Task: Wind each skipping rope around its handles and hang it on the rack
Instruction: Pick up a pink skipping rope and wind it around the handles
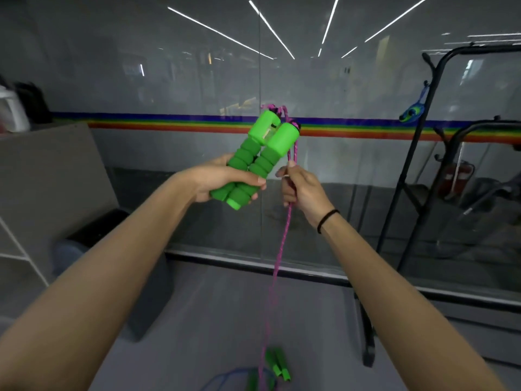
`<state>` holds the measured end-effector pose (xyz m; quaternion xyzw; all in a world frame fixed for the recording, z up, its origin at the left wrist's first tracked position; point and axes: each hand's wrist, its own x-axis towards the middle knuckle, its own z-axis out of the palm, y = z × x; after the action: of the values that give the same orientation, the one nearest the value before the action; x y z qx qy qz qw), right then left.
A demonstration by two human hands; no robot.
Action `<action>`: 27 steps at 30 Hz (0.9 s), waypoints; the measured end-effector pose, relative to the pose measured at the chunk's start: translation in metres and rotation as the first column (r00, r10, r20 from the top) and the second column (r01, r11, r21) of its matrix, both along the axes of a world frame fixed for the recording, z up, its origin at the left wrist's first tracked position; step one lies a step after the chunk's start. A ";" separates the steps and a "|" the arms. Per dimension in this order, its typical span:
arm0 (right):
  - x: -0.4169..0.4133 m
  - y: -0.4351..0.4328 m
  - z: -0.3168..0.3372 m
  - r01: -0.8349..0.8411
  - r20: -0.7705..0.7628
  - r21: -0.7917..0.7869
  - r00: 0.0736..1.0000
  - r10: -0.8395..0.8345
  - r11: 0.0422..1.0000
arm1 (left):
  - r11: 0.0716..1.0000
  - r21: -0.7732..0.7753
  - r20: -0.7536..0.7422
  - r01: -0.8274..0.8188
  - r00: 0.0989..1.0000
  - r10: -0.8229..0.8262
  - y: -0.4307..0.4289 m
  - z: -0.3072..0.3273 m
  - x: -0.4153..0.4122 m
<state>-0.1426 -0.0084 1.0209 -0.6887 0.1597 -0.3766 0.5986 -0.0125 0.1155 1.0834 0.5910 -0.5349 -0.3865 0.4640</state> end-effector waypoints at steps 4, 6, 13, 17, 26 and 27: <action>-0.002 0.016 -0.026 0.166 -0.238 -0.381 0.933 -0.270 0.910 | 0.999 0.016 0.010 -0.034 0.999 0.034 -0.003 0.003 0.020; -0.003 0.027 -0.024 0.020 -0.458 -0.553 0.827 -0.325 0.833 | 0.998 0.057 0.087 -0.039 0.996 0.034 -0.008 -0.006 0.030; 0.011 0.049 0.017 -0.385 -0.756 -0.643 0.460 -0.466 0.662 | 0.994 -0.034 0.530 0.099 0.845 -0.066 -0.040 -0.054 0.040; 0.018 0.037 0.040 -0.464 -0.729 -0.684 0.404 -0.553 0.562 | 0.985 0.024 0.790 0.170 0.601 -0.123 -0.058 -0.069 0.046; 0.013 -0.013 0.052 -0.373 -0.718 -0.658 0.572 -0.397 0.654 | 0.950 0.120 0.890 0.289 0.392 -0.232 -0.085 -0.059 0.056; 0.014 -0.017 0.051 -0.379 -0.718 -0.656 0.578 -0.387 0.652 | 0.946 0.119 0.892 0.300 0.385 -0.235 -0.087 -0.058 0.056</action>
<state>-0.1287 -0.0258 1.0716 -0.9624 0.2450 -0.0470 0.1079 0.0440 0.0283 1.0254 0.5961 -0.7981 -0.0659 0.0582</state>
